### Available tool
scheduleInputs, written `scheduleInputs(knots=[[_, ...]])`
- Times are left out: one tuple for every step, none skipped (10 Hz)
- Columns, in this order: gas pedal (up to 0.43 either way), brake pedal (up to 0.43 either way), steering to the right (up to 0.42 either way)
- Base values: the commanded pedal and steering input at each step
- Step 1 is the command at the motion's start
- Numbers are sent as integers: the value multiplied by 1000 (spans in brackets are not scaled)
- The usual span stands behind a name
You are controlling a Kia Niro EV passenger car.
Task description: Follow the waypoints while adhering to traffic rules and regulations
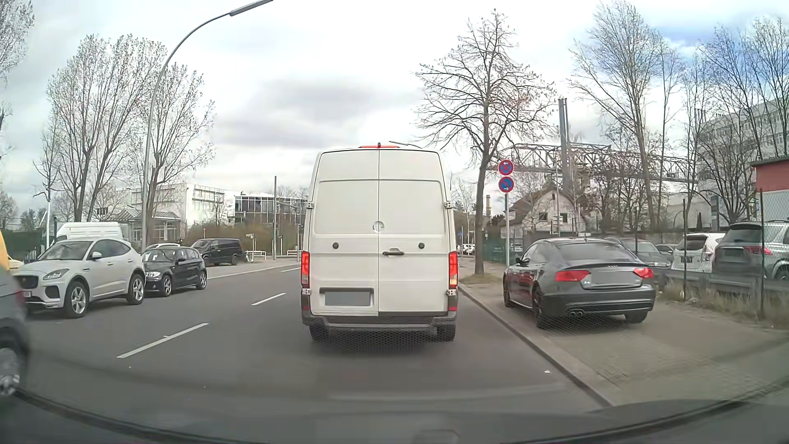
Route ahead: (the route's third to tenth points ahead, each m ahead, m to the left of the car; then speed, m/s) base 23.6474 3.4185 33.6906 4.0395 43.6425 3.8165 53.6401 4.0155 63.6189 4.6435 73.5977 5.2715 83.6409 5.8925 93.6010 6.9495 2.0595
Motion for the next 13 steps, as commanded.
scheduleInputs(knots=[[0, 274, -17], [0, 262, -17], [0, 262, -17], [0, 274, -17], [0, 274, -17], [0, 274, -17], [0, 274, -17], [0, 268, -17], [0, 268, -17], [0, 262, -17], [0, 250, -17], [0, 250, -17], [0, 250, -17]])
